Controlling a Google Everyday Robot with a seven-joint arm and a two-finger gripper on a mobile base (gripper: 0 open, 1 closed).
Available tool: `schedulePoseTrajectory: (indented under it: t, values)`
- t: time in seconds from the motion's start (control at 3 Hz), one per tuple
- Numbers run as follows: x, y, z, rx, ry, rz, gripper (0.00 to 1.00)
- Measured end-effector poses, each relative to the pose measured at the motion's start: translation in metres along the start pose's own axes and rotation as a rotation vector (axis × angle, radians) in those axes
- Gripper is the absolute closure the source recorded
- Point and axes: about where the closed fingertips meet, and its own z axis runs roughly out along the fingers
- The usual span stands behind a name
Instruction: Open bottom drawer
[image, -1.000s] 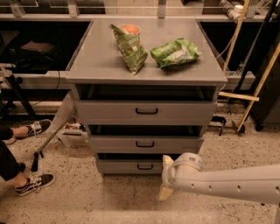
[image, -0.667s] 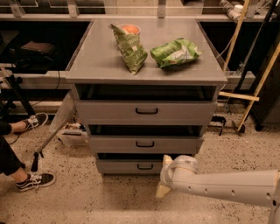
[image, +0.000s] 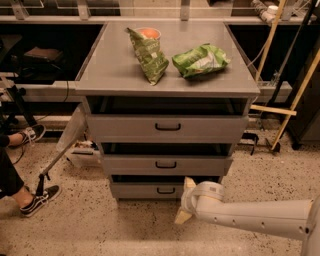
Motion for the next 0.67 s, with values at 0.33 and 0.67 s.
schedulePoseTrajectory:
  t: [0.33, 0.67]
  values:
    - [0.001, -0.005, 0.035, 0.037, -0.052, 0.108, 0.0]
    - [0.008, -0.019, 0.093, 0.11, -0.088, 0.174, 0.0]
